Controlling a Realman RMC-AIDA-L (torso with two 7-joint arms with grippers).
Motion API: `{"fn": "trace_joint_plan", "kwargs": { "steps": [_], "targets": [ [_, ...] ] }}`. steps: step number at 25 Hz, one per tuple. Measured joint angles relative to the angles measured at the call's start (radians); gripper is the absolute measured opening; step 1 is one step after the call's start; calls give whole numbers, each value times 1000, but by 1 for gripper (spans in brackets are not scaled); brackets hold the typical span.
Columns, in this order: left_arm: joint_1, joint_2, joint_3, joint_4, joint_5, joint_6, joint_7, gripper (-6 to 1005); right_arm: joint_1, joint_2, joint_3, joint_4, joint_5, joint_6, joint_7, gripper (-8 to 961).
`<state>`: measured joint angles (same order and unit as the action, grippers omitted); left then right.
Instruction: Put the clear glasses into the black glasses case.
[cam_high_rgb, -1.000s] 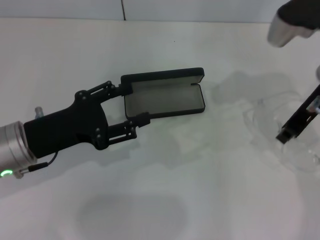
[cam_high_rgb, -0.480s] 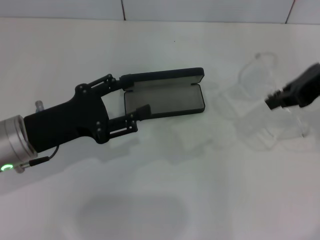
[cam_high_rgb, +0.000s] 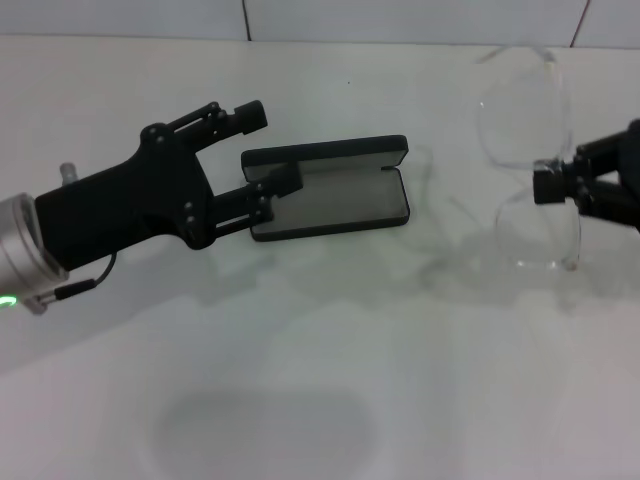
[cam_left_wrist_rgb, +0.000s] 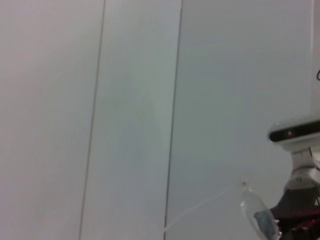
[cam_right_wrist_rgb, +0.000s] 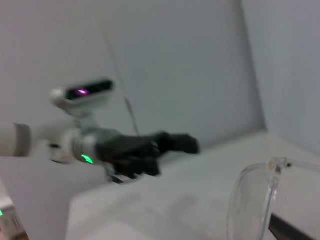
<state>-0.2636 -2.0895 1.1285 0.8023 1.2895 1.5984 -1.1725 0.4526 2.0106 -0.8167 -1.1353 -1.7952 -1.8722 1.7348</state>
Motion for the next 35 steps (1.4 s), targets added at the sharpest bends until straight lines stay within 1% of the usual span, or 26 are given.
{"fn": "trace_joint_plan", "kwargs": {
  "steps": [3, 5, 7, 11, 15, 18, 19, 22, 25, 28, 32, 33, 34, 35],
  "targets": [
    [-10, -1, 25, 26, -16, 0, -12, 759, -26, -3, 10, 95, 55, -48, -153, 90],
    [-21, -1, 45, 31, -39, 1, -14, 757, -32, -3, 10, 109, 58, -60, -178, 89],
    [-36, -1, 59, 32, -58, 2, -16, 742, -46, 3, -2, 134, 55, -71, -220, 88],
    [-50, -1, 62, 35, -69, 4, -19, 686, -47, 3, -4, 171, 54, -68, -223, 88],
    [-58, 1, 62, 34, -82, 5, -24, 631, -41, 2, -14, 178, 26, -67, -227, 88],
    [-80, 2, 62, 40, -85, 5, -55, 589, -37, 4, -50, 178, 3, -52, -239, 88],
    [-90, 2, 62, 41, -85, 5, -67, 543, -36, 4, -69, 178, 3, -44, -244, 88],
    [-136, 0, 68, 41, -78, 2, -89, 403, -36, 8, -170, 177, 10, 8, -283, 88],
    [-184, 0, 99, 36, -70, -5, -115, 263, -36, 11, -266, 170, 15, 54, -335, 88],
    [-221, 0, 128, 34, -58, -13, -136, 123, -36, 13, -322, 171, 34, 91, -395, 88],
    [-241, 1, 185, 33, -44, -52, -167, 92, -42, 13, -334, 203, 113, 93, -544, 88],
    [-241, 1, 192, 32, -42, -61, -171, 84, -42, 13, -334, 203, 113, 93, -544, 88],
    [-240, 0, 200, 29, -40, -67, -173, 76, -44, 12, -334, 234, 160, 83, -638, 88],
    [-240, 0, 205, 27, -40, -71, -175, 69, -44, 12, -335, 242, 171, 81, -664, 88]
  ]
}}
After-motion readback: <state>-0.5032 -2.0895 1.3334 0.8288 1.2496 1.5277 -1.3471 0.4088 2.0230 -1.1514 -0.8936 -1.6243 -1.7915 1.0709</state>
